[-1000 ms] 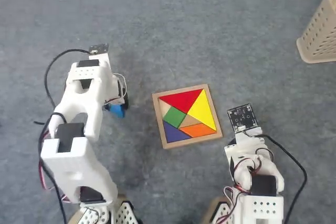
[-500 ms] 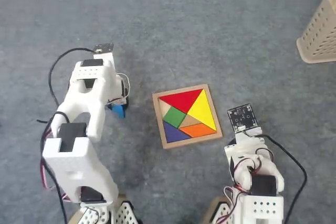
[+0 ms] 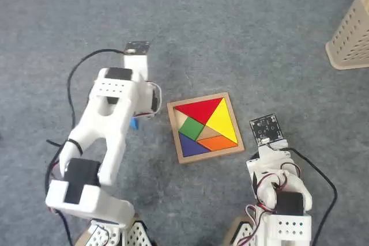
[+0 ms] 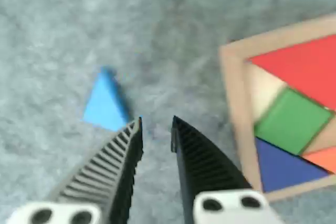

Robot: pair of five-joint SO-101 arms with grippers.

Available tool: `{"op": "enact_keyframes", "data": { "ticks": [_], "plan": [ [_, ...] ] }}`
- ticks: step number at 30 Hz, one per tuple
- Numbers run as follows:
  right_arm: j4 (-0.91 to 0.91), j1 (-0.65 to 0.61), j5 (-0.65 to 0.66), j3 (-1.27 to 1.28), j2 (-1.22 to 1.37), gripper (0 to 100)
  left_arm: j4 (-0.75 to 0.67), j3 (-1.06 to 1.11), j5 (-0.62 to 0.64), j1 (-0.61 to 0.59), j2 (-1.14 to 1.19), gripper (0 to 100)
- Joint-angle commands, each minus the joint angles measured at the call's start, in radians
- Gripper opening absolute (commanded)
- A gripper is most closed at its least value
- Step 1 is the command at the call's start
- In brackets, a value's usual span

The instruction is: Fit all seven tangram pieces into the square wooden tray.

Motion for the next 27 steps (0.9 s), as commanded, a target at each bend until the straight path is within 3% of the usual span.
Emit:
{"op": "enact_keyframes", "data": {
  "ticks": [1, 10, 20, 27],
  "plan": [
    [0.005, 0.012, 0.011, 0.015, 0.008, 0.6, -0.012, 0.002, -0.034, 0.012, -0.063, 8],
    [0.005, 0.012, 0.011, 0.015, 0.008, 0.6, -0.054, 0.070, -0.075, -0.242, -0.061, 15],
    [0.005, 0.012, 0.011, 0.015, 0.008, 0.6, -0.137, 0.127, -0.094, -0.230, -0.046, 16],
    [0.005, 0.012, 0.011, 0.015, 0.008, 0.6, -0.149, 0.013, -0.074, -0.233, 0.107, 15]
  ]
}}
